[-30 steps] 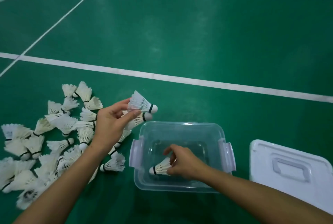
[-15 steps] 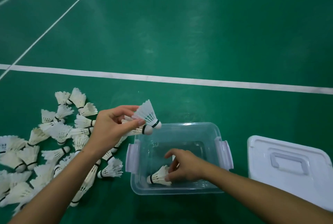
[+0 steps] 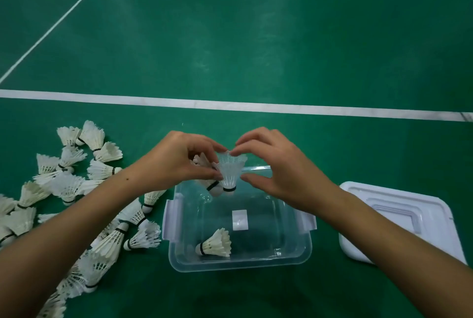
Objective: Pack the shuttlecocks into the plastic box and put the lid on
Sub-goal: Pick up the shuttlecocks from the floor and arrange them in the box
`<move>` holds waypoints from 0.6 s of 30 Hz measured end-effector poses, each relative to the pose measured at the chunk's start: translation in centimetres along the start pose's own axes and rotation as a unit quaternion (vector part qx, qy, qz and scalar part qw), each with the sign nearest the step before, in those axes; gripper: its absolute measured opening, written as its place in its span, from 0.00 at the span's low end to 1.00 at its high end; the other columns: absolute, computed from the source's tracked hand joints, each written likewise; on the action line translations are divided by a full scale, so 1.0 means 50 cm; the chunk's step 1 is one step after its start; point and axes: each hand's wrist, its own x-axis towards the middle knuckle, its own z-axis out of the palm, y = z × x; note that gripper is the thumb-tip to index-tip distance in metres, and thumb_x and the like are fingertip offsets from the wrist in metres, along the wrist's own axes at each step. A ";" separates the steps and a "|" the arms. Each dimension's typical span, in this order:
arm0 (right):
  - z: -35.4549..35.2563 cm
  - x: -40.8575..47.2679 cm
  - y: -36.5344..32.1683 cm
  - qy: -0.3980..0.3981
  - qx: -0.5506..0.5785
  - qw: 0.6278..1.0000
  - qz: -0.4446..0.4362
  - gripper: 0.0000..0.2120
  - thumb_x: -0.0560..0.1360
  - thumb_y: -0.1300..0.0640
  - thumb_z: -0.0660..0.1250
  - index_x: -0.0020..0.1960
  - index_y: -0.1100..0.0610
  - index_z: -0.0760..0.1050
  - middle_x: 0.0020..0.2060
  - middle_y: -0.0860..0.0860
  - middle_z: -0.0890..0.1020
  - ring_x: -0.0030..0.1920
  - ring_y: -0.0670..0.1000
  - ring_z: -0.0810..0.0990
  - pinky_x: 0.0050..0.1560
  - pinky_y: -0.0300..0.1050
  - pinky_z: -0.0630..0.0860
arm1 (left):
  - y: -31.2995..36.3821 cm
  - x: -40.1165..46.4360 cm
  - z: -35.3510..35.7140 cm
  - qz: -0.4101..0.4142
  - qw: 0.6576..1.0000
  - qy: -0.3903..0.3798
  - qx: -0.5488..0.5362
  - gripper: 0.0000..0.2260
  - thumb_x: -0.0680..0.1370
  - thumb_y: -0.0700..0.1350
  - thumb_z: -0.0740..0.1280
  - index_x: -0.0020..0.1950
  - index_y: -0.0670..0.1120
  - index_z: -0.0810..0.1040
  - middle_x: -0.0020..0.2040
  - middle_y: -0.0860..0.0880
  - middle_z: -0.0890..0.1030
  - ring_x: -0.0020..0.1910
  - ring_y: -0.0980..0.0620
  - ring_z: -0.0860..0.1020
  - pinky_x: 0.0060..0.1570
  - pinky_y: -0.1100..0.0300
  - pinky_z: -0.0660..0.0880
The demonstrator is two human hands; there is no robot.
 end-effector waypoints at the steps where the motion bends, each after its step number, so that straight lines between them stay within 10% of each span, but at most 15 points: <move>1: 0.009 -0.002 0.004 0.002 -0.007 1.000 -0.006 0.17 0.76 0.53 0.77 0.64 0.50 0.80 0.60 0.46 0.79 0.61 0.51 0.75 0.61 0.52 0.76 | 0.003 0.004 0.003 -0.001 1.000 -0.006 -0.008 0.08 0.68 0.49 0.82 0.42 0.49 0.86 0.57 0.60 0.85 0.48 0.60 0.84 0.47 0.68 0.77; 11: 0.046 -0.072 0.026 0.046 0.036 0.996 0.071 0.04 0.76 0.51 0.76 0.49 0.48 0.83 0.43 0.39 0.84 0.49 0.48 0.77 0.47 0.49 0.78 | 0.008 -0.019 0.027 -0.017 0.998 0.026 -0.051 0.23 0.69 0.50 0.81 0.62 0.55 0.82 0.54 0.62 0.86 0.38 0.62 0.77 0.46 0.54 0.79; 14: 0.073 -0.113 0.031 0.019 0.049 0.989 0.136 0.03 0.77 0.53 0.76 0.48 0.51 0.82 0.40 0.43 0.85 0.42 0.47 0.81 0.45 0.52 0.81 | -0.016 -0.045 0.026 -0.025 0.996 0.050 -0.068 0.23 0.69 0.50 0.81 0.62 0.56 0.81 0.58 0.59 0.86 0.40 0.37 0.78 0.47 0.40 0.81; 18: 0.127 -0.133 0.019 -0.069 0.042 0.975 0.207 0.04 0.76 0.58 0.74 0.49 0.53 0.81 0.42 0.46 0.85 0.43 0.47 0.82 0.48 0.47 0.81 | -0.031 -0.081 0.033 -0.032 0.992 0.071 -0.096 0.24 0.69 0.49 0.81 0.63 0.54 0.80 0.58 0.57 0.86 0.41 0.32 0.78 0.47 0.38 0.80</move>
